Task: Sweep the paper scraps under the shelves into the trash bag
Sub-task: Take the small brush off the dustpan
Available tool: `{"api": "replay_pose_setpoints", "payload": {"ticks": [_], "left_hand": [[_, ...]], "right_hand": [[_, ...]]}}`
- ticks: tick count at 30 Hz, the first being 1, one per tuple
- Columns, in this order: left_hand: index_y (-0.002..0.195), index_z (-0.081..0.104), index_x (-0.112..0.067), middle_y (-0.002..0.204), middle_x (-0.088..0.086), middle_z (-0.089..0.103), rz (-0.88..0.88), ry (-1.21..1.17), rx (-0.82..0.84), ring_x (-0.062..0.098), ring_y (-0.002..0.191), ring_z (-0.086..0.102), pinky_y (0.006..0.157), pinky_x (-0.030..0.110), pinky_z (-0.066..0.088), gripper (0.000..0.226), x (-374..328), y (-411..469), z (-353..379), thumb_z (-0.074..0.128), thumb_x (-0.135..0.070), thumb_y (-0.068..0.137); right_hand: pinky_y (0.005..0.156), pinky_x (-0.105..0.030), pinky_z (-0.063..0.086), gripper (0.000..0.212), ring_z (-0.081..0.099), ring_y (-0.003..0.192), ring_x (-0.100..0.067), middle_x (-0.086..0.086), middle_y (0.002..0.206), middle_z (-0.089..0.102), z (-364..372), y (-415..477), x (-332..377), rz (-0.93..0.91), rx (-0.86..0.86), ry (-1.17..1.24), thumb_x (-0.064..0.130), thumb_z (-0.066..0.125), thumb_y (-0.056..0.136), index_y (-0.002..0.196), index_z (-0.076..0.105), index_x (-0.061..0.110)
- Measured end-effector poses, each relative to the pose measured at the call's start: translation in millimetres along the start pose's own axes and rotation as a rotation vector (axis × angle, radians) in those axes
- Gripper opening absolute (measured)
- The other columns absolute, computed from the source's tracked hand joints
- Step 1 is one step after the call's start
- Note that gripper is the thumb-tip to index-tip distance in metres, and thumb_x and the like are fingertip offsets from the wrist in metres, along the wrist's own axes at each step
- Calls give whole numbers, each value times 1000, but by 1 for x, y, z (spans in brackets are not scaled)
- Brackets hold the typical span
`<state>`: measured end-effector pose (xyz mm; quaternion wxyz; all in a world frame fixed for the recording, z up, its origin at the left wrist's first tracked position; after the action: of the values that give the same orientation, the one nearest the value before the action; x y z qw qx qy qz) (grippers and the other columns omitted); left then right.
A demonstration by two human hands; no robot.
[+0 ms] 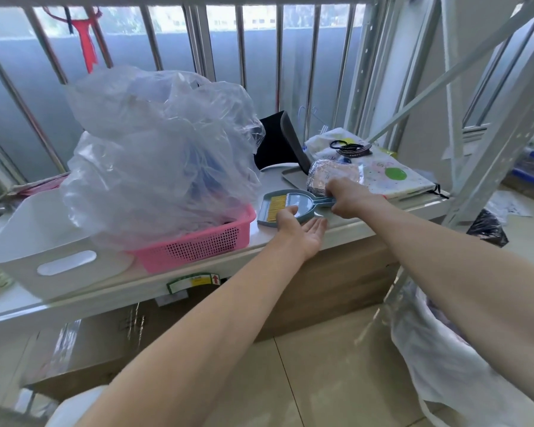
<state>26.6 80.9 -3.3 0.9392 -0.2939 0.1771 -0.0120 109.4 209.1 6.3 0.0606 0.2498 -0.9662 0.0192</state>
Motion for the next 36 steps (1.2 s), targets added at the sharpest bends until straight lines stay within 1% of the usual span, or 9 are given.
{"api": "replay_pose_setpoints", "payload": {"ticks": [4, 9, 15, 19, 24, 28, 30, 32, 36], "left_hand": [[146, 31, 4, 147, 27, 39, 52, -7, -40, 38, 134, 43, 110, 41, 39, 54, 0, -5, 3, 40, -28, 103], [149, 25, -5, 152, 26, 29, 116, -78, -45, 39, 141, 32, 112, 51, 35, 47, 3, -17, 3, 31, -20, 105], [137, 42, 0, 142, 22, 47, 186, 34, 0, 35, 131, 47, 106, 40, 41, 35, -13, -32, -6, 37, -12, 105], [138, 42, -4, 135, 20, 51, 256, 198, 49, 39, 125, 52, 106, 51, 43, 35, -14, -43, -13, 37, -21, 108], [131, 45, -7, 128, 17, 55, 330, 406, 76, 33, 103, 58, 101, 54, 46, 31, -10, -50, -27, 35, -25, 108], [133, 47, -5, 125, 18, 56, 350, 487, 114, 36, 111, 58, 100, 57, 46, 36, -4, -50, -38, 36, -27, 107], [133, 48, -6, 120, 17, 59, 360, 506, 141, 37, 114, 58, 95, 53, 50, 36, -1, -47, -44, 35, -26, 107], [133, 49, -5, 118, 18, 59, 372, 531, 165, 37, 114, 58, 92, 52, 51, 37, -1, -43, -49, 33, -27, 108], [127, 54, -7, 123, 18, 59, 406, 597, 226, 35, 112, 60, 93, 51, 52, 36, -4, -32, -57, 31, -27, 108]], "right_hand": [[70, -32, 45, 26, 59, 92, -28, -9, 103, 60, -7, -14, 5, 27, -100, -46, 5, 59, 80, 104, 60, 12], [63, -30, 43, 17, 60, 81, -30, -11, 89, 64, -24, -44, 5, 27, -244, -7, 3, 59, 76, 90, 66, 8], [69, -35, 51, 14, 61, 81, -30, -11, 87, 66, -31, -91, 16, 56, -303, 103, 9, 63, 77, 91, 67, 8], [64, -31, 42, 17, 59, 83, -26, -9, 87, 64, -17, -121, 21, 81, -343, 165, 20, 69, 79, 91, 63, 9], [71, -33, 49, 32, 62, 86, -24, -9, 92, 65, 12, -158, 25, 123, -349, 351, 26, 76, 78, 100, 63, 6], [71, -33, 49, 36, 60, 79, -16, -1, 89, 63, 31, -180, 26, 152, -341, 511, 33, 76, 77, 99, 61, 10], [66, -32, 45, 27, 59, 74, -17, -2, 84, 63, 37, -187, 30, 171, -323, 556, 38, 62, 89, 92, 60, 12], [65, -33, 44, 24, 59, 73, -22, -7, 85, 64, 41, -189, 32, 186, -306, 558, 31, 48, 97, 87, 59, 12], [62, -33, 47, 13, 60, 71, -21, -7, 84, 66, 45, -186, 32, 182, -305, 534, 8, 49, 90, 88, 62, 9]]}}
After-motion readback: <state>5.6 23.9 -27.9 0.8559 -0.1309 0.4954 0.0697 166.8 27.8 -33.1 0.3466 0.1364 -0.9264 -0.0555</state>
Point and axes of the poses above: each hand's wrist, its own y-axis towards the middle knuckle, its own z-axis out of the palm, x = y × z, the point moved 1 cm from there along y, towards the middle knuckle
